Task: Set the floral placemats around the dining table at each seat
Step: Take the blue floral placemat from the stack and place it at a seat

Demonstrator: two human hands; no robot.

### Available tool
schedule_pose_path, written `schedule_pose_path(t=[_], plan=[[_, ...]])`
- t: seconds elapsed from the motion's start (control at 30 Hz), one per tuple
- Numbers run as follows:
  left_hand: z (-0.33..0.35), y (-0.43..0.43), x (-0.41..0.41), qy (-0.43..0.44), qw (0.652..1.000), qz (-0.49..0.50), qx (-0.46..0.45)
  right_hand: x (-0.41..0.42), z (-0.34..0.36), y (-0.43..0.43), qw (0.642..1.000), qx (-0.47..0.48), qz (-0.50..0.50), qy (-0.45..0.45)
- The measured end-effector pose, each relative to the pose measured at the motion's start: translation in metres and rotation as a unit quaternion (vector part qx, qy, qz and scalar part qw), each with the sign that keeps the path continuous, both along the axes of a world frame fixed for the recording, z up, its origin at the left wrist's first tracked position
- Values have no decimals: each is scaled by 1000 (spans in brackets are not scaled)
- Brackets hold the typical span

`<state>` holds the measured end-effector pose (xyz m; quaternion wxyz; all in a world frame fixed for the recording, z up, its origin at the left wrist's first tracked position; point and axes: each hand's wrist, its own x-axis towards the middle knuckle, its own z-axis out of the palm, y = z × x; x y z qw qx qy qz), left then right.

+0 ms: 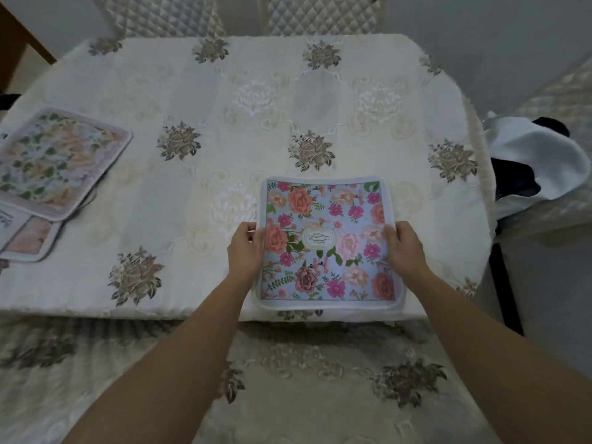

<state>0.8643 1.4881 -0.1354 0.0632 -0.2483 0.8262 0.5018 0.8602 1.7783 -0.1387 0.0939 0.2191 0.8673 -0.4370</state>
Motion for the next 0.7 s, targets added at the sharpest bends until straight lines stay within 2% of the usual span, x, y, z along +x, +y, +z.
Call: schedule_pose_path(t=[0.2,0.7], plan=[[-21,-9,5,-26,1000,1,8,3,-18,-5,999,3,1,-38],[-17,-1,6,-22,1000,14,-12,-2,-21,9,998,35,15,-49]])
